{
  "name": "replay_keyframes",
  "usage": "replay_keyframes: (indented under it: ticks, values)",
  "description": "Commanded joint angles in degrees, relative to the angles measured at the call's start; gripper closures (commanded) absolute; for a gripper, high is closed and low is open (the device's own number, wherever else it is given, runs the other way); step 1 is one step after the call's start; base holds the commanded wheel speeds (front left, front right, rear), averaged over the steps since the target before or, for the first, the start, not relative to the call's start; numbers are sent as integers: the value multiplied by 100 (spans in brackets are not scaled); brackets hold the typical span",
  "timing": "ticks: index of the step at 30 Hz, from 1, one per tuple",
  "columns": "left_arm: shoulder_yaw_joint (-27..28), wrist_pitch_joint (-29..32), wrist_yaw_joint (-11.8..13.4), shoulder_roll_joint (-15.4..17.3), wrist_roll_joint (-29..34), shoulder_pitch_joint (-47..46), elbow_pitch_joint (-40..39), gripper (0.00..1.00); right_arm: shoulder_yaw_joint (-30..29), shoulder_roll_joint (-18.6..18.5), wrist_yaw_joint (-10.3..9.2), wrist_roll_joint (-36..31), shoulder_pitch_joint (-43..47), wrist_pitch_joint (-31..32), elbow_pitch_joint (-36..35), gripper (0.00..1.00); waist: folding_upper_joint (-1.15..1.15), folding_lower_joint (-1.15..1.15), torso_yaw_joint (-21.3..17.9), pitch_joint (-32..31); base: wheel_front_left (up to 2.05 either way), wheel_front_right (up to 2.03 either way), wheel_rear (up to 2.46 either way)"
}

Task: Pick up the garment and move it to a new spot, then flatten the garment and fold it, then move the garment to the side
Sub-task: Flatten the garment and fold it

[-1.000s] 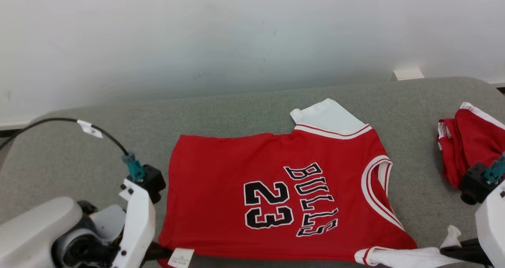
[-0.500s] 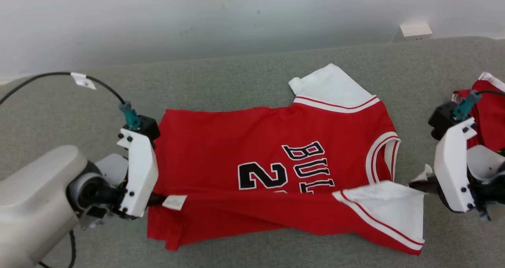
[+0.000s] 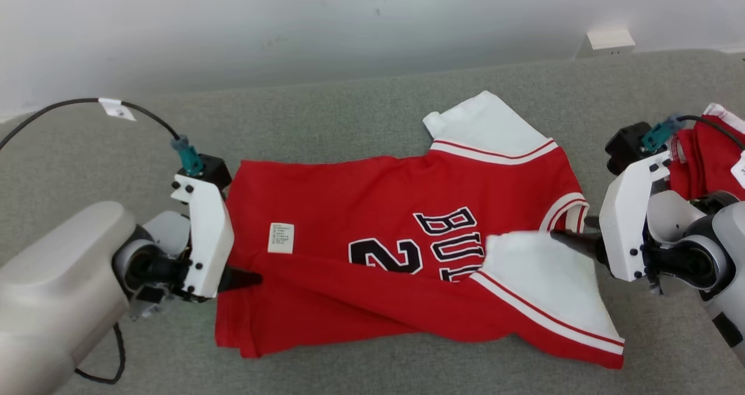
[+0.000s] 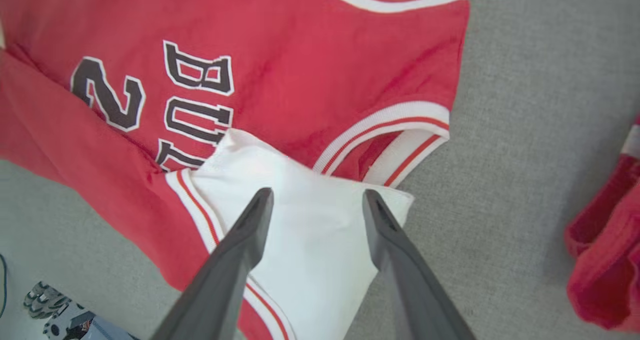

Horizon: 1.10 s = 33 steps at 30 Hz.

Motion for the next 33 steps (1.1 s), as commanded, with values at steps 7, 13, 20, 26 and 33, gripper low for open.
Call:
replay_keyframes:
  ticks: [7,13,20,26,33]
  values:
    - [162,-1069,-80,80,191,207,-242,0,-356,-123,-13,-472,364,-2056,-503,0,0,-1,123,-472,0,0,0]
    - [521,-2990,153,275,772,520,-638,0,-1218,-7,-13,-1330,974,-4037,-863,0,0,-1,184,-711,0,0,0]
    - [970,-5220,1334,288,1404,1353,-1205,0,-2744,582,-13,-2246,2313,-5467,-1460,0,0,-1,360,-932,0,0,0]
    - [1259,-6234,2181,217,1396,2326,-1799,0,-3607,1241,-13,-2905,3609,-5785,-2039,0,0,-1,426,-1007,0,0,0]
    - [2063,-6432,2688,-135,1620,3399,-2253,0,-3917,1636,-13,-3188,4506,-6015,-2043,0,0,-1,399,-968,0,0,0]
